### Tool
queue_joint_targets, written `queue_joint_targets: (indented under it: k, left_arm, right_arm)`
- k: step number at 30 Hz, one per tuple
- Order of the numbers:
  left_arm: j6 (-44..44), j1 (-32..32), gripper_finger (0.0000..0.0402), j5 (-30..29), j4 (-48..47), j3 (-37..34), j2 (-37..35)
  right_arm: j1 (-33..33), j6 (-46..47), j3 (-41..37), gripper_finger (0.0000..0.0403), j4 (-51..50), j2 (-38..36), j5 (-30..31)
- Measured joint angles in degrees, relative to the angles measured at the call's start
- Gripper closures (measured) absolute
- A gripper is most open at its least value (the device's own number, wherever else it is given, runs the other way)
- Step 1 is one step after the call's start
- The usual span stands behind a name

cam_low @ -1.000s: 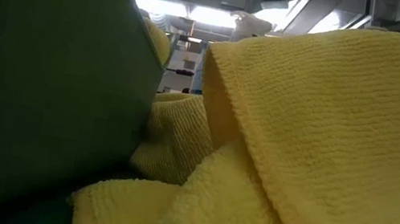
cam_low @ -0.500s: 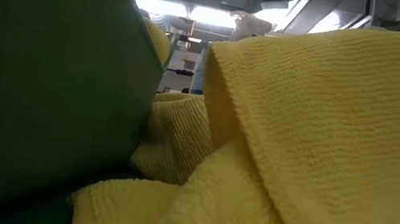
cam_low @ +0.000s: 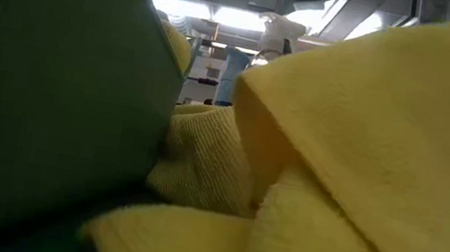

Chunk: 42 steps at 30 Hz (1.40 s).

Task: Sort microfiber towel by color & place in baskets
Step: Put the yellow towel into the blue bin

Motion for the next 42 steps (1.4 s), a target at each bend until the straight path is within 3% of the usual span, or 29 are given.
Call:
queue_joint_targets:
  k: [7, 11, 20, 25, 36, 42]
  left_arm:
    - [6.5, 0.1, 0.0310, -0.2, 8.2, 0.0, 0.0]
    - [12.1, 0.4, 0.0304, -0.2, 13.3, 0.0, 0.0]
    - [16.2, 2.5, 0.0236, -0.2, 19.9, 0.0, 0.0]
    - [20.8, 3.5, 0.0213, 0.0, 24.0, 0.0, 0.0]
    - [20.9, 4.2, 0.0203, 0.4, 24.8, 0.0, 0.0]
    - [23.9, 4.5, 0.0203, 0.4, 25.9, 0.0, 0.0]
  right_arm:
    - [-2.3, -7.1, 9.7, 0.0390, -11.6, 0.0, 5.9]
    - [-3.5, -11.9, 14.3, 0.0397, -13.2, 0.0, 9.3]
    - [-3.5, -20.5, 20.9, 0.0397, -13.4, 0.0, 18.1]
    - [-3.5, -26.4, 21.6, 0.0399, -9.2, 0.0, 22.4]
    - [-3.5, -38.7, 21.6, 0.0399, 2.5, 0.0, 32.1]
    - [-3.5, -46.1, 21.6, 0.0395, 7.9, 0.0, 32.1]
